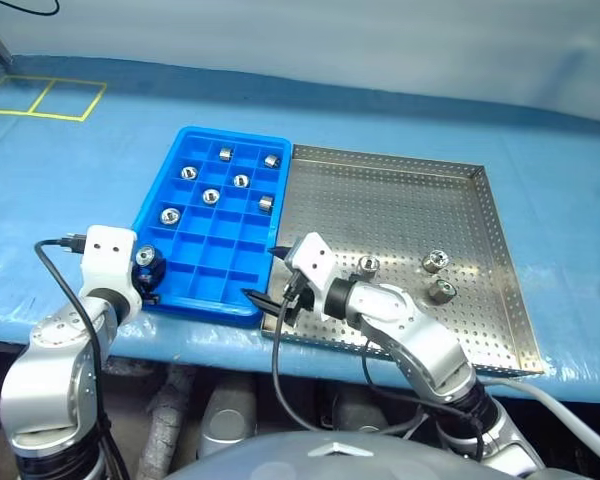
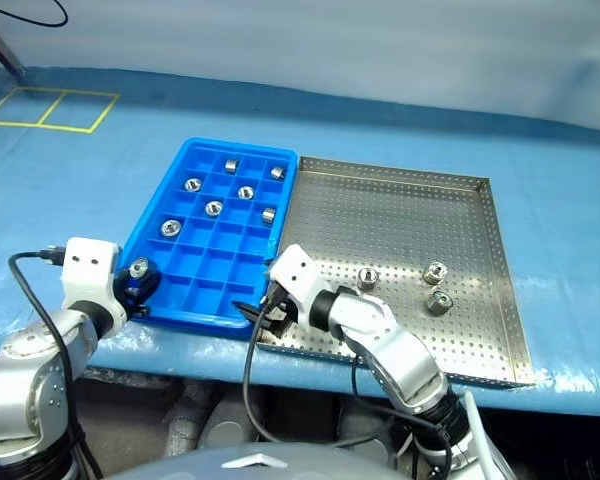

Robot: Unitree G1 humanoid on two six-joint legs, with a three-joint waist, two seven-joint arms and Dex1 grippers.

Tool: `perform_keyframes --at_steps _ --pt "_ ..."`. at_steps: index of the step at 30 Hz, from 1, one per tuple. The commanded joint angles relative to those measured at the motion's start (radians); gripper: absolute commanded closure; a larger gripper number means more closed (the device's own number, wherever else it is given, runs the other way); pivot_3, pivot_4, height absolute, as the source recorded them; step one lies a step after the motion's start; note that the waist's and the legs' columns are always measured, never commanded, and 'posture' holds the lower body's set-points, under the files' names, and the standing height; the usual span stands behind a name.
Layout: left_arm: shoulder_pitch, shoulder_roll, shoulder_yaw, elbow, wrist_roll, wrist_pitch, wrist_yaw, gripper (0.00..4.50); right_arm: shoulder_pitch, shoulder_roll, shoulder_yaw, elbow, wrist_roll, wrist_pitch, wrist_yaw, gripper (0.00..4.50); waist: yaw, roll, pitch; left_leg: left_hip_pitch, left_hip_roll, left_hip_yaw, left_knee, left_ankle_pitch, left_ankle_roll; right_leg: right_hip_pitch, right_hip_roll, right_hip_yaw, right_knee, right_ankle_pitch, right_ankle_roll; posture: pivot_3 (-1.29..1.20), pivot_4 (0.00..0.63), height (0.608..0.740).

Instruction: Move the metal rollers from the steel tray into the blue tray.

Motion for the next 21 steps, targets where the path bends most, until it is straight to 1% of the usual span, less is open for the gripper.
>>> perform_keyframes --at_steps 1,7,14,16,19,21 --pt "0.021 0.035 0.030 -0.042 -0.014 0.027 -0.016 2.61 0.014 0.000 -0.028 -0.064 0.001 -0.017 -0.014 0.00 -0.006 0.000 0.000 0.000 0.000 0.000 0.000 0.000 0.000 0.000 0.000 0.000 0.000 0.000 0.000 0.25 0.150 0.740" --pt "0.050 0.064 0.058 -0.073 -0.020 0.058 -0.025 2.61 0.029 -0.007 -0.034 -0.072 0.002 -0.014 -0.022 0.00 -0.009 0.000 0.000 0.000 0.000 0.000 -0.001 0.000 0.000 -0.001 0.000 0.000 0.000 -0.001 -0.001 0.25 0.150 0.740" --pt "0.034 0.046 0.072 -0.078 -0.018 0.073 -0.008 2.61 0.027 -0.005 -0.033 -0.068 0.002 -0.015 -0.022 0.00 -0.011 0.000 0.000 0.000 0.000 0.000 -0.001 0.000 0.000 -0.001 0.000 0.000 0.000 -0.001 -0.002 0.26 0.150 0.740" --pt "0.028 0.039 0.069 -0.075 -0.023 0.077 -0.011 1.88 0.026 -0.006 -0.031 -0.068 0.001 -0.015 -0.022 0.00 -0.011 0.000 0.000 0.000 0.000 0.000 -0.001 0.000 0.000 -0.001 0.000 0.000 0.000 -0.001 -0.002 0.25 0.150 0.740" --pt "0.008 0.045 0.044 -0.068 -0.033 0.073 -0.020 0.97 0.025 -0.006 -0.033 -0.069 0.000 -0.014 -0.025 0.00 -0.013 0.000 0.000 0.000 0.000 0.000 -0.001 0.000 0.000 -0.001 0.000 0.000 0.000 -0.001 -0.002 0.24 0.150 0.740" --pt "-0.018 0.048 0.023 -0.062 -0.038 0.074 -0.015 0.27 0.028 -0.006 -0.037 -0.074 -0.001 -0.012 -0.030 0.00 -0.015 0.000 0.000 0.000 0.001 0.000 -0.001 0.000 0.000 -0.001 0.000 -0.001 0.000 -0.001 -0.002 0.22 0.150 0.740"
